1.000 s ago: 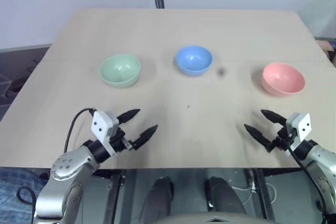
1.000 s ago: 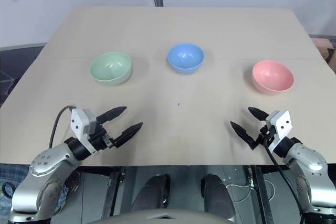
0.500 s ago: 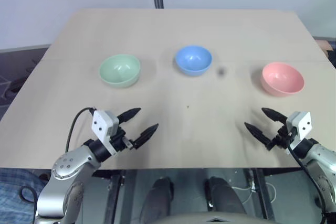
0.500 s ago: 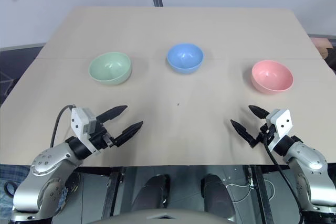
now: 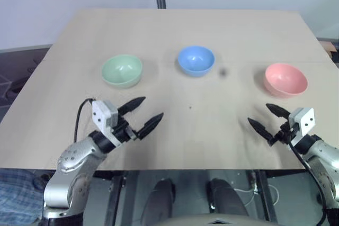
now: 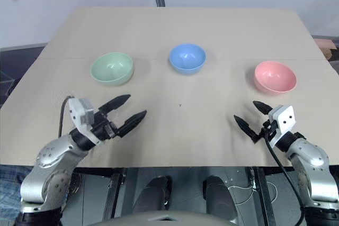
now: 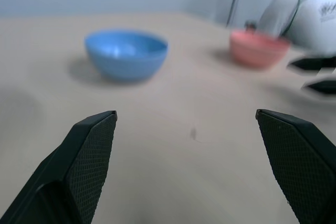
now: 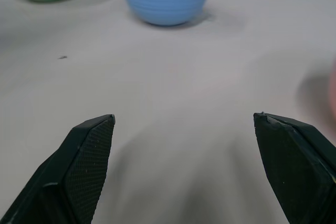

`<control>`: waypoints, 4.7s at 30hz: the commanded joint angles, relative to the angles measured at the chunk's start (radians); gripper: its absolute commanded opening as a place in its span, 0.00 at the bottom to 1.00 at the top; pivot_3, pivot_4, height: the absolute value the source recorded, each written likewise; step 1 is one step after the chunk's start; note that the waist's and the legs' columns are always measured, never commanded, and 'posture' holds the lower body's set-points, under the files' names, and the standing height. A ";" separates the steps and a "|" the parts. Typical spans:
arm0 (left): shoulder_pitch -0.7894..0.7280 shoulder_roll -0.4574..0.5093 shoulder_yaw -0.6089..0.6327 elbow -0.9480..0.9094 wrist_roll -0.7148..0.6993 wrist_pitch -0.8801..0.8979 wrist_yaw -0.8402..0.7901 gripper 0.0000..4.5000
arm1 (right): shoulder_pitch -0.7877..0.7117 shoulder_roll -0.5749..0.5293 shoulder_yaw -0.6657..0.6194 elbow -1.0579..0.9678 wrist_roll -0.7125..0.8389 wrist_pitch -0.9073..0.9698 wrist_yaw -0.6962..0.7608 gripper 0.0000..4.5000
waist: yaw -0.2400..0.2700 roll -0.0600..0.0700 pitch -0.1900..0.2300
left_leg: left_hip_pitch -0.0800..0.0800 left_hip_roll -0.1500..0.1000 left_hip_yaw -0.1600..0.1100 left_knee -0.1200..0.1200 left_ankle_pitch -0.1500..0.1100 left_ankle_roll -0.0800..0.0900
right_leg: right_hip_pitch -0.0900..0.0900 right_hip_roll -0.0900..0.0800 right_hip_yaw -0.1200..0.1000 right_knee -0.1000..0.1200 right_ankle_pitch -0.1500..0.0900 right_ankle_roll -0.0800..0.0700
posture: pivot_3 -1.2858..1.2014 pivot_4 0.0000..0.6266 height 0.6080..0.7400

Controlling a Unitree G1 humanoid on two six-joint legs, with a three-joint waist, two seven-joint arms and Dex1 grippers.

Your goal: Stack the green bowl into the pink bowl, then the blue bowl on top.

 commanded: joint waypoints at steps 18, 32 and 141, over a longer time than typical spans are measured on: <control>-0.126 0.111 -0.034 -0.104 -0.242 0.114 -0.106 1.00 | -0.335 -0.090 0.081 0.123 -0.235 0.140 -0.214 0.98 | -0.003 0.000 0.000 | 0.000 0.000 0.000 0.001 0.000 0.000 | 0.000 0.000 0.000 0.000 0.000 0.000 | 0.52 0.24 1.00; -0.108 0.094 -0.051 -0.122 -0.225 0.099 -0.086 1.00 | -0.579 -0.214 0.241 0.254 -0.286 0.494 -0.072 0.60 | -0.003 0.001 0.000 | -0.001 0.000 0.000 0.000 0.000 0.000 | -0.001 0.000 0.000 0.000 0.000 0.000 | 0.52 0.24 1.00; -0.475 0.254 -0.149 0.782 0.532 -0.349 -0.028 0.01 | -0.475 -0.124 -0.063 -0.196 0.375 0.409 0.143 0.85 | -0.001 0.001 0.001 | -0.004 -0.001 -0.004 -0.002 0.000 0.000 | -0.003 -0.001 -0.005 0.000 0.000 0.000 | 0.52 0.24 1.00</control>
